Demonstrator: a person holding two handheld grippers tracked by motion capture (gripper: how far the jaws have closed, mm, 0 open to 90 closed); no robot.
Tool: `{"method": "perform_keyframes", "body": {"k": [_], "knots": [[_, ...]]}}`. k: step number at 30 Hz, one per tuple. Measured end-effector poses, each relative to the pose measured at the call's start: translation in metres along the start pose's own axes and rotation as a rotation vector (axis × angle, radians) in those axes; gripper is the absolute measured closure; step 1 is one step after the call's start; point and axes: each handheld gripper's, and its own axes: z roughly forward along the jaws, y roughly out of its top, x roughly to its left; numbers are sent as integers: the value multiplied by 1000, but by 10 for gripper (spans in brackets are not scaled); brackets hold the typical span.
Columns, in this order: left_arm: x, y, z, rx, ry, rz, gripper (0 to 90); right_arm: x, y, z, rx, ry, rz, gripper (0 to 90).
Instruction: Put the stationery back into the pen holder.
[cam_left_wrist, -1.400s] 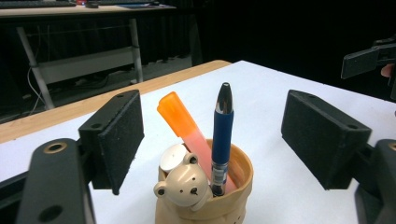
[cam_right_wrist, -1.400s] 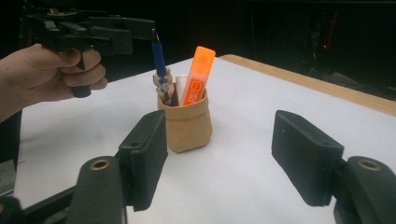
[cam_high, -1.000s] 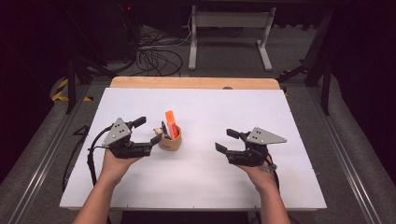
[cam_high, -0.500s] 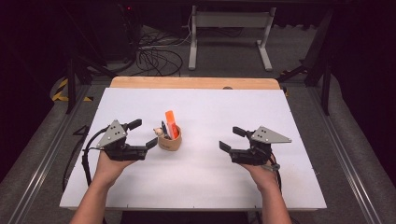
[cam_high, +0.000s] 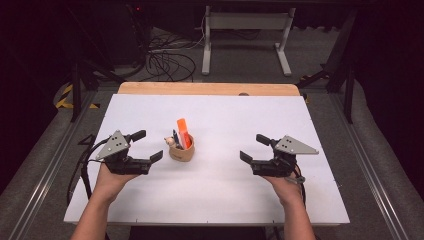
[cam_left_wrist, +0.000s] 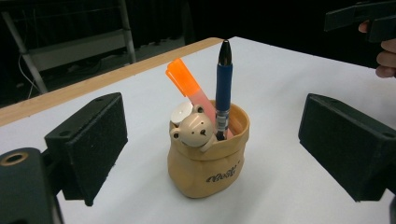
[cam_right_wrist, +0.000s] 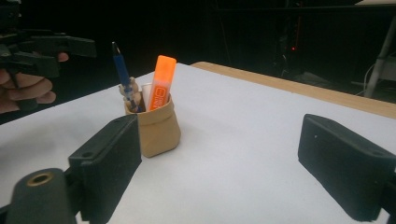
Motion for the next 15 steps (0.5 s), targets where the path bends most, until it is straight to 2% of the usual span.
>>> {"method": "perform_keyframes", "body": {"k": [15], "knots": [[5,-6,-7,33,-32,-6,72,-16,-6,-20,-31,-56,44,94]]}}
